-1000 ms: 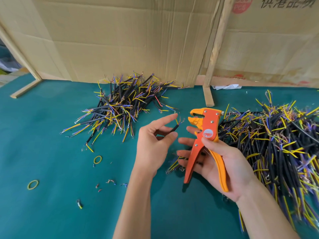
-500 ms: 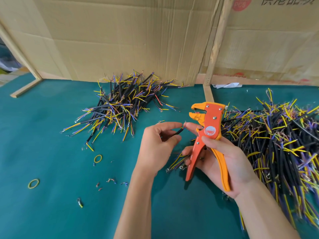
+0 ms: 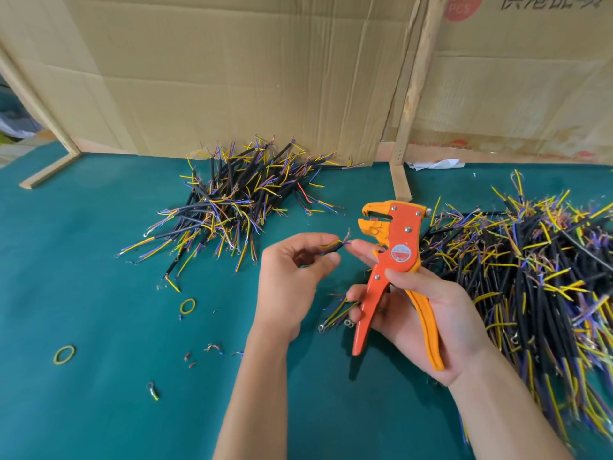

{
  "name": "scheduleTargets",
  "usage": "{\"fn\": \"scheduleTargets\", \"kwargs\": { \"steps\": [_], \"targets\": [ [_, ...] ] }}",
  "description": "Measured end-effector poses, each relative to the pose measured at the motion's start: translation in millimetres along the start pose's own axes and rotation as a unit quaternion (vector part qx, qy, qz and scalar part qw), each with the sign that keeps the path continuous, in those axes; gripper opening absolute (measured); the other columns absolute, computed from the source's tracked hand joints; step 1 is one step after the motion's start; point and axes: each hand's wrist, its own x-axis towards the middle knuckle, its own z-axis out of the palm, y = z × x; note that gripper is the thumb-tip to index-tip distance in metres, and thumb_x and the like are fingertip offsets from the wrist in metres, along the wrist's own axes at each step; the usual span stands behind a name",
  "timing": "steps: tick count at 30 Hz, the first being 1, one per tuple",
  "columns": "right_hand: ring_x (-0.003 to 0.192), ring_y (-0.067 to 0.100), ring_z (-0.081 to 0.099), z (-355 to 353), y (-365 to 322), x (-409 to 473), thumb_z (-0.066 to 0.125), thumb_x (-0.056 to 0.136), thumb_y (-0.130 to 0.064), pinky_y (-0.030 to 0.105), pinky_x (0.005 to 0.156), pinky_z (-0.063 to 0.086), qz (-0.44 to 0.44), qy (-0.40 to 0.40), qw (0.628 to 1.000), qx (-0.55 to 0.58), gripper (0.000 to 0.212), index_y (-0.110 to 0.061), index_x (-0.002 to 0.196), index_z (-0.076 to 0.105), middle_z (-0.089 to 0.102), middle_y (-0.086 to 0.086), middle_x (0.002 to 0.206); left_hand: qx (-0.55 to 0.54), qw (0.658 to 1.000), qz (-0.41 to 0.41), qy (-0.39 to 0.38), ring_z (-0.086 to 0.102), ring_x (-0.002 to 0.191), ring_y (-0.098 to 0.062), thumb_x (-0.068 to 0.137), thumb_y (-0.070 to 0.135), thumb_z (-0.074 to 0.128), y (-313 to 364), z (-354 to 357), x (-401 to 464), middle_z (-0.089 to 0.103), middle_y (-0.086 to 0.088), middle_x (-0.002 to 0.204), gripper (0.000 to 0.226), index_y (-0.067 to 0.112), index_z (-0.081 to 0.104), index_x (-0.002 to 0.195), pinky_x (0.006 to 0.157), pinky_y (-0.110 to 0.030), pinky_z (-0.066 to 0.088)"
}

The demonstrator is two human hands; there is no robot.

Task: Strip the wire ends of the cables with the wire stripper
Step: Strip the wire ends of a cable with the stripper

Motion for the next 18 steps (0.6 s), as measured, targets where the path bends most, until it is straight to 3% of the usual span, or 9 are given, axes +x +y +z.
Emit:
{"fn": "scheduleTargets", "kwargs": {
  "steps": [5,9,12,18],
  "targets": [
    [0.091,0.038,0.071,0.2,1.3,-0.5,0.062,0.086,-0.012,0.047,0.076,0.058,0.012,0.002,1.0,0.012,0.053,-0.002,0.138,0.06,0.059,0.016,0.144,-0.024,0.999,-0.014,0.036,0.065,0.072,-0.008,0.08,-0.004,0.077,-0.9,-0.5,1.1,0.075,0.001,0.079,0.023,0.016,0.079,0.09,0.073,-0.02,0.052],
    [0.096,0.047,0.07,-3.0,-0.7,-0.4,0.056,0.097,-0.019,0.056,0.085,0.057,0.041,0.03,0.998,0.021,0.044,-0.004,0.137,0.061,0.062,0.03,0.133,-0.047,0.997,-0.022,0.064,0.057,0.064,-0.006,0.081,-0.003,0.076,-0.7,-1.8,2.1,0.069,0.006,0.07,0.019,0.013,0.078,0.092,0.068,-0.02,0.047],
    [0.09,0.046,0.07,-4.0,-3.7,-1.5,0.059,0.095,-0.023,0.052,0.08,0.059,0.063,0.045,0.997,-0.021,0.041,-0.007,0.132,0.066,0.067,0.033,0.117,-0.054,0.996,-0.016,0.07,0.056,0.061,-0.004,0.081,-0.003,0.076,0.4,-2.1,2.6,0.067,0.01,0.067,0.02,0.014,0.078,0.092,0.066,-0.018,0.047],
    [0.076,0.038,0.065,-1.0,-4.0,-3.5,0.07,0.083,-0.009,0.047,0.07,0.057,0.082,0.015,0.993,-0.087,0.047,-0.005,0.129,0.066,0.066,0.029,0.098,-0.043,0.997,-0.011,0.066,0.059,0.064,-0.005,0.08,-0.004,0.077,1.5,-2.1,3.2,0.071,0.007,0.07,0.022,0.017,0.078,0.087,0.066,-0.017,0.049]
  ]
}}
